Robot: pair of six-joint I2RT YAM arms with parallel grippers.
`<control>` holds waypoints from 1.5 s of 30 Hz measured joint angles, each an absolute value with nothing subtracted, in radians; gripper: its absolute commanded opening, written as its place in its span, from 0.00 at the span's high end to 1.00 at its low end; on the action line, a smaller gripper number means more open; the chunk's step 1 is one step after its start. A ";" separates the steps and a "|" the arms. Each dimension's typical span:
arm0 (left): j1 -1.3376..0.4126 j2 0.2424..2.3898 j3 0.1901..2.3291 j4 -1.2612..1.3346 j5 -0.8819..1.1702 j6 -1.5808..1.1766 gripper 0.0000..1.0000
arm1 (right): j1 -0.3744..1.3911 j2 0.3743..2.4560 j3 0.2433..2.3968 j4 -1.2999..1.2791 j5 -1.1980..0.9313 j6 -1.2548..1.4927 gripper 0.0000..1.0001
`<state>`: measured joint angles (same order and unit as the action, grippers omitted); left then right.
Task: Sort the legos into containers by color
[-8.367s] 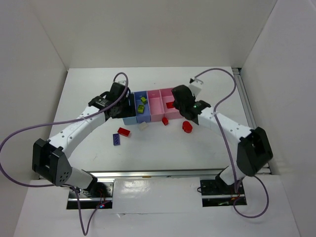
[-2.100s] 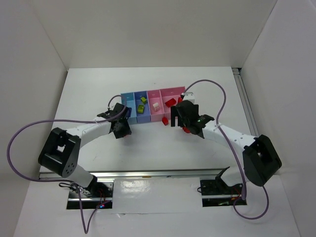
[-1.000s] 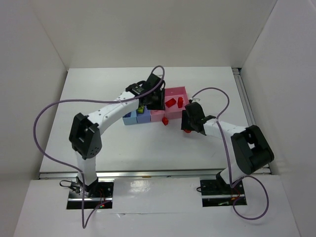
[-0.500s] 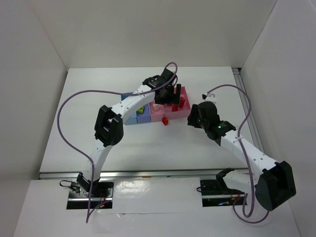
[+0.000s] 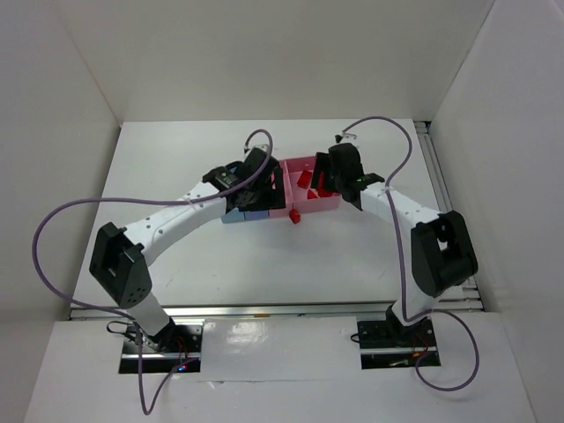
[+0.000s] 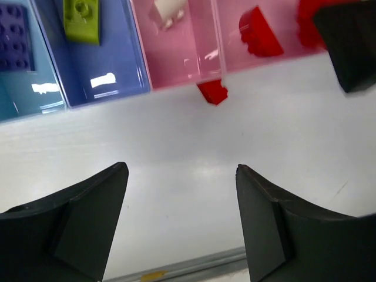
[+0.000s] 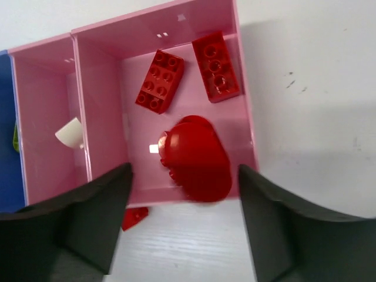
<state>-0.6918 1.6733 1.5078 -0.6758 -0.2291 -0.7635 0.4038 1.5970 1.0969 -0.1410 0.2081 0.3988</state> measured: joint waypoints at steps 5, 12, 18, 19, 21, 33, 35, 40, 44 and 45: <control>-0.771 1.642 1.372 -0.616 -0.228 -0.835 0.16 | 0.401 1.642 1.133 -0.142 0.203 0.396 0.16; -0.834 1.762 1.356 -0.517 -0.205 -0.904 0.16 | 0.360 1.430 1.030 -0.138 0.260 0.412 0.16; -0.833 1.894 1.386 -0.442 -0.274 -0.947 0.17 | 0.286 1.194 0.939 -0.161 0.300 0.426 0.16; -0.833 1.914 1.394 -0.435 -0.292 -0.950 0.18 | 0.283 1.179 0.934 -0.167 0.300 0.427 0.16; -0.834 1.955 1.409 -0.411 -0.327 -0.953 0.22 | 0.282 1.158 0.921 -0.178 0.300 0.427 0.16; -0.831 2.090 1.539 -0.347 -0.473 -0.950 0.46 | 0.282 1.150 0.888 -0.235 0.280 0.430 0.16; -0.827 2.109 1.548 -0.347 -0.476 -0.949 0.51 | 0.282 1.150 0.882 -0.235 0.277 0.429 0.16; -0.824 2.135 1.558 -0.357 -0.468 -0.948 0.61 | 0.282 1.147 0.863 -0.248 0.274 0.429 0.16; -0.827 2.125 1.558 -0.371 -0.464 -0.938 0.67 | 0.282 1.137 0.862 -0.262 0.274 0.429 0.16; -0.828 2.120 1.558 -0.376 -0.457 -0.930 0.67 | 0.282 1.132 0.862 -0.265 0.275 0.430 0.17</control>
<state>-0.8280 2.1201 1.5581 -0.3756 -0.4572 -0.9298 0.2825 1.1324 0.8616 -0.2649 0.2749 0.4297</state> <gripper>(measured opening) 0.387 0.838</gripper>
